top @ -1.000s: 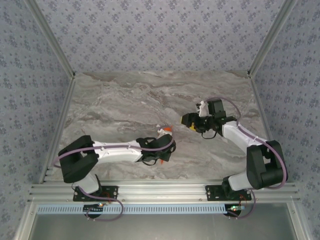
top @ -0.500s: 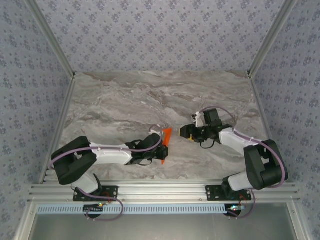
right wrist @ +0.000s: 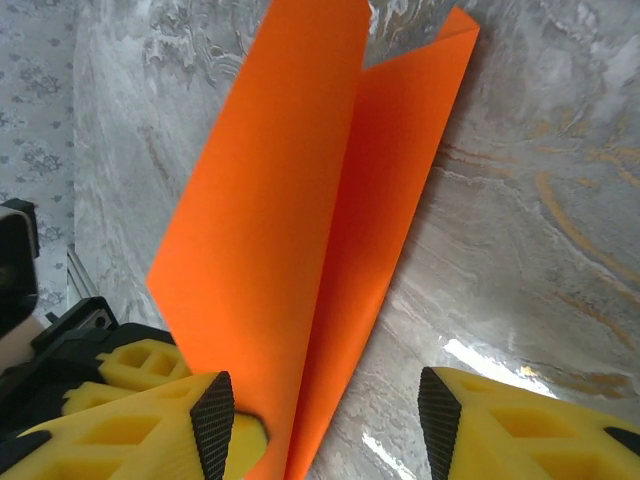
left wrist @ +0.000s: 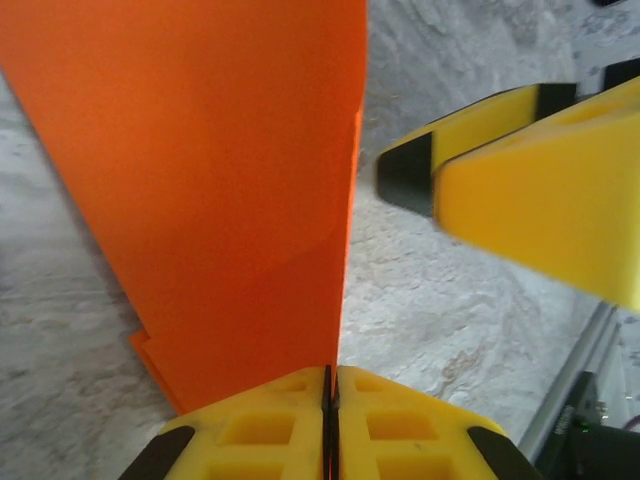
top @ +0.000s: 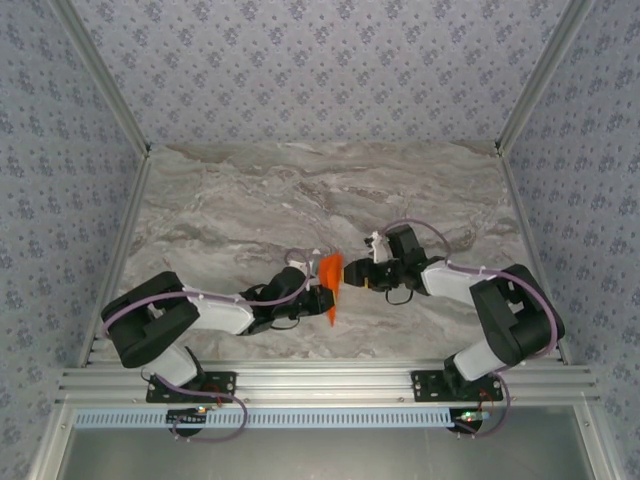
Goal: Fold a paper plane with a square sheet of paper (fold left side to right side)
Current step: Fold the wing for the fifth time at the center of the table.
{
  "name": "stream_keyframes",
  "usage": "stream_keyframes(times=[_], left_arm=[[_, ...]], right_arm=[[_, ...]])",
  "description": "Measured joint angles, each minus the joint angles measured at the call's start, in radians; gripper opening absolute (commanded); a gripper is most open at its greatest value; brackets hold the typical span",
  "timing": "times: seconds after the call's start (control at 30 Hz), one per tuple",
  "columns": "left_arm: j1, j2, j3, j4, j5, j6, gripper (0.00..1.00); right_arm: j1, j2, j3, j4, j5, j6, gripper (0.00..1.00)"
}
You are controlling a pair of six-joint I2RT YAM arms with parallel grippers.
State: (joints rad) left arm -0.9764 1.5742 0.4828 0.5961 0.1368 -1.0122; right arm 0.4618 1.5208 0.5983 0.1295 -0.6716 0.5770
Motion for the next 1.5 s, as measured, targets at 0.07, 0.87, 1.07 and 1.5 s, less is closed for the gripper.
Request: stream_keyframes(times=[0.07,0.87,1.07,1.5], left_arm=[[0.008,0.018,-0.007,0.041,0.018,-0.018,0.09],[0.041,0.14,-0.039,0.237,0.088,-0.111,0.07],[0.042,0.15,-0.046,0.26,0.088,-0.119,0.07],[0.047,0.151,-0.048,0.27,0.096,-0.13,0.21]], right_arm=[[0.008,0.018,0.003,0.012,0.003,0.006,0.55],[0.048,0.151,0.084,0.058,0.038,0.037,0.5],[0.054,0.18,0.123,0.016,0.056,0.038,0.46],[0.06,0.216,0.2,-0.108,0.078,0.044,0.44]])
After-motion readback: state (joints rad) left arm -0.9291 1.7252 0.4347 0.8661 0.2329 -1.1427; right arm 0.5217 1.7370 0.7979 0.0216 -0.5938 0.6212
